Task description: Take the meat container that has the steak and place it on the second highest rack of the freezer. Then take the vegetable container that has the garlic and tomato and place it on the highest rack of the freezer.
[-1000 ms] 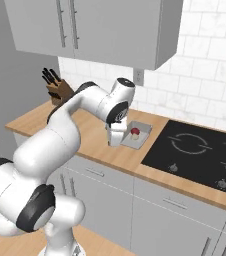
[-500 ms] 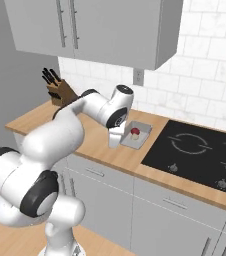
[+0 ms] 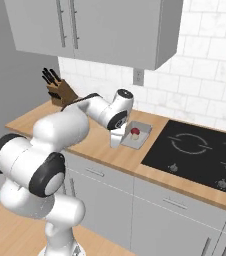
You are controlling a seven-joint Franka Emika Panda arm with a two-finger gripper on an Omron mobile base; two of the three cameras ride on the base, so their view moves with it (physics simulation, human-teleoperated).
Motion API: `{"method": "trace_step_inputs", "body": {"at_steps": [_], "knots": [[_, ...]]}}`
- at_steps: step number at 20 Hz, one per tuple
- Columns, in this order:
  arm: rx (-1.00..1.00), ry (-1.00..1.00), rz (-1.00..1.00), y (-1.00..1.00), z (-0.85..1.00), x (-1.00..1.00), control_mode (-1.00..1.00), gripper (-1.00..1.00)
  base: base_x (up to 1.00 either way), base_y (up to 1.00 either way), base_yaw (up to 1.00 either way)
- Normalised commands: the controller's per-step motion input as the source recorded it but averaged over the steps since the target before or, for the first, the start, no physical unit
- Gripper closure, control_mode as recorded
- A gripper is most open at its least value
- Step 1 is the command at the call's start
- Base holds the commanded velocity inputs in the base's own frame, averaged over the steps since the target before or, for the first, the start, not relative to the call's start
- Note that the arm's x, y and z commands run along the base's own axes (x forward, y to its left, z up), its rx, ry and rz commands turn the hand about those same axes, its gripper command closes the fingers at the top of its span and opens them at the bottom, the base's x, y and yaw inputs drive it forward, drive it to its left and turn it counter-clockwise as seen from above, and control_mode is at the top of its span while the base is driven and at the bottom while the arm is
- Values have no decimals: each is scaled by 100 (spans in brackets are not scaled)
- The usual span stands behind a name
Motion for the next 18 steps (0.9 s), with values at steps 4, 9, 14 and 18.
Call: {"method": "trace_step_inputs", "body": {"at_steps": [4, 9, 14, 18], "knots": [[0, 0, 0, -14, -24, 42, -100, -100, 0, 0, 0], [0, 0, 0, -20, -24, 37, -100, -100, 0, 0, 0], [0, 3, 0, -7, -37, 46, -100, -100, 0, 0, 0], [0, 1, 0, -4, -29, 41, -100, -100, 0, 0, 0]]}}
